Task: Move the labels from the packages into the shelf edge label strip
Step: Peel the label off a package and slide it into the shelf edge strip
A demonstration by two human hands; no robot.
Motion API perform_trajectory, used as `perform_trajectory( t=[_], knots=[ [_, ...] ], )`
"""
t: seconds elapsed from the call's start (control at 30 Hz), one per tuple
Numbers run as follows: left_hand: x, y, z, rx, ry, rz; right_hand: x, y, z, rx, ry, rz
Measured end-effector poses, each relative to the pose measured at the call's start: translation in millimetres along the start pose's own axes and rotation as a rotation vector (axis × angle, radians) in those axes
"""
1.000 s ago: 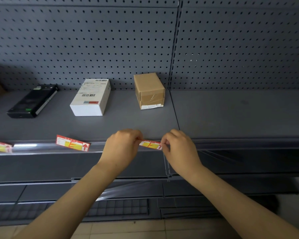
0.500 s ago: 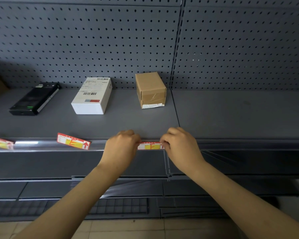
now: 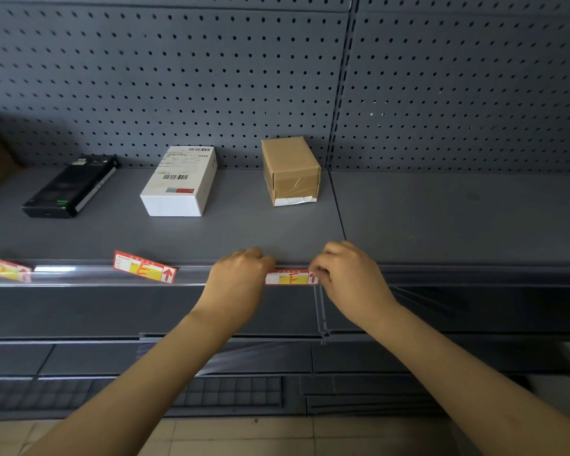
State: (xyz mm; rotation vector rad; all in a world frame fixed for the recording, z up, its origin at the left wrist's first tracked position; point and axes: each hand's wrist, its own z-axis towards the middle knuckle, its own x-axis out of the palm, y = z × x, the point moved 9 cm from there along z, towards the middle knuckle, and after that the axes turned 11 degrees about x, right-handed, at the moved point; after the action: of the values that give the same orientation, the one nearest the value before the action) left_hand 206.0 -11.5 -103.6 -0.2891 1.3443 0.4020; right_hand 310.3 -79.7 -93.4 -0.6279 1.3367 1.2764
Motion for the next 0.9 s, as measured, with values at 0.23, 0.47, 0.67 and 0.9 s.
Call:
perform_trajectory(
  t=[0.23,0.47,0.67,0.9],
  knots=[
    [-8.3,16.2,-4.5,-0.070,-0.020,-0.086,-20.9,-24.8,12.9,0.090,0.031,0.065],
    [-4.2,13.3,0.4,-0.086,0.016,-0.069,-13.9,-8.6,4.6,-0.003,0.002,-0.034],
    [4.0,8.1,2.9,-0.062,0.041,-0.127,-3.1,-3.3,5.0,-0.008,-0.010,-0.064],
    [1.1,9.4,1.5,-0.043,0.023,-0.236,-13.4,-1.1,17.9,0.014,0.000,0.108]
  ],
)
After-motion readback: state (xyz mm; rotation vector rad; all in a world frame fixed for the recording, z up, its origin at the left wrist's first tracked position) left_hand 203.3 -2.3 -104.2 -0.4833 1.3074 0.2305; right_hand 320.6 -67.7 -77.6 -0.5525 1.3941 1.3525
